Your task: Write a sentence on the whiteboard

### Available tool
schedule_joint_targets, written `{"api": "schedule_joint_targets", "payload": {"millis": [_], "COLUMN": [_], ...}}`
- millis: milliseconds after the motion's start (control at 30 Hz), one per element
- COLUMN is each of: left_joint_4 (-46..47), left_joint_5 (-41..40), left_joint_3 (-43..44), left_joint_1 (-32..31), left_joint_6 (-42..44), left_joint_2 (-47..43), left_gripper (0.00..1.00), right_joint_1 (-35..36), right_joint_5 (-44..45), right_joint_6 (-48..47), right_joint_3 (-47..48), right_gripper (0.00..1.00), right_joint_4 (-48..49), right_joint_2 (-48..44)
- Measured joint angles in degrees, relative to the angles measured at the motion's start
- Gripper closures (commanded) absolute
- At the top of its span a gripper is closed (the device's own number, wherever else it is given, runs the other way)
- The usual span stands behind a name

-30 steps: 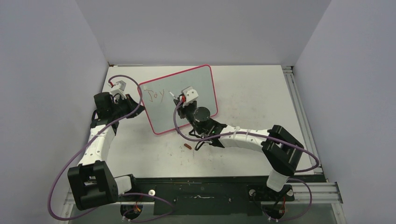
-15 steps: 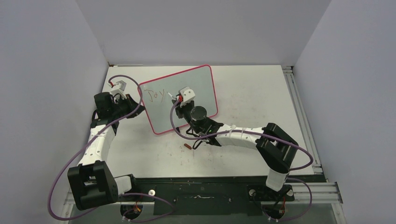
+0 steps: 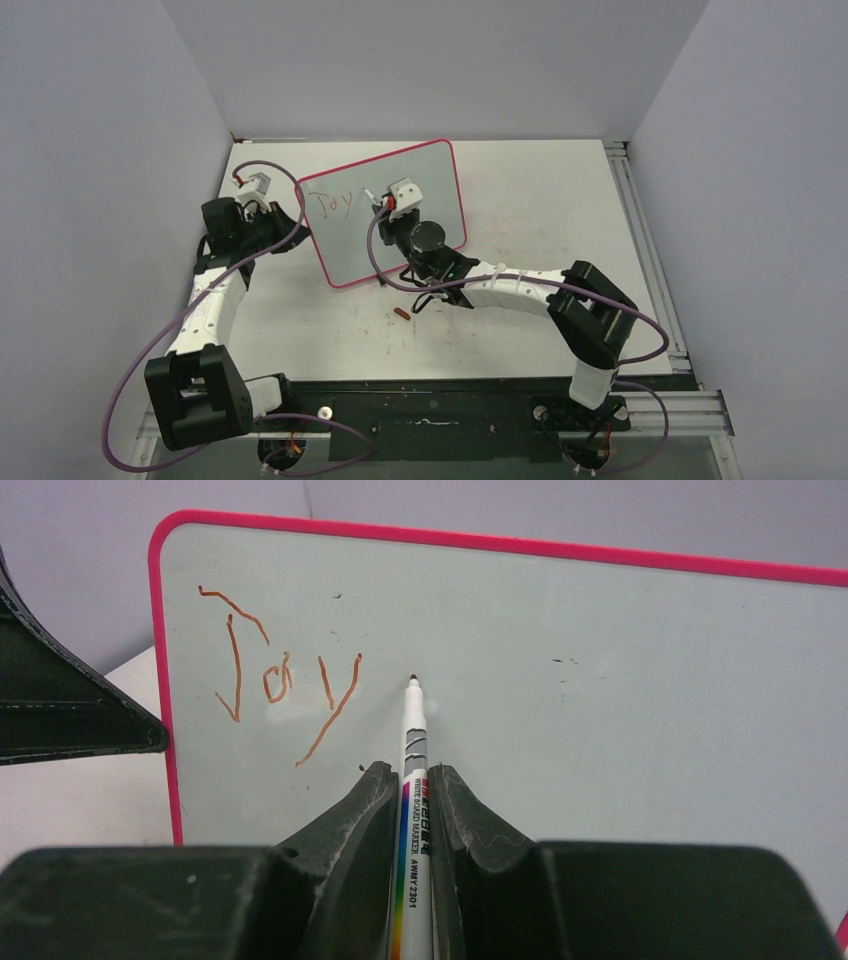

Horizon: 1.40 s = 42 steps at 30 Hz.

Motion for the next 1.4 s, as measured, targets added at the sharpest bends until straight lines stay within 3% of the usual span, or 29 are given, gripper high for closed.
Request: {"api": "schedule_joint_targets", "payload": {"millis": [1400], "left_joint_4": [-0.09], "left_joint_5": [-1.27], "left_joint_3": [0.0], "left_joint_1": [-0.09], "left_joint_6": [0.55], "left_joint_2": [0.0], "left_gripper": [1.0], "right_joint_1": [0.02], "right_joint_5": [2.95], "right_joint_6": [1.51], "right_joint_3": [-1.01], "right_gripper": [0.95], "right_joint_4": [0.63], "right_joint_2": [1.07]}}
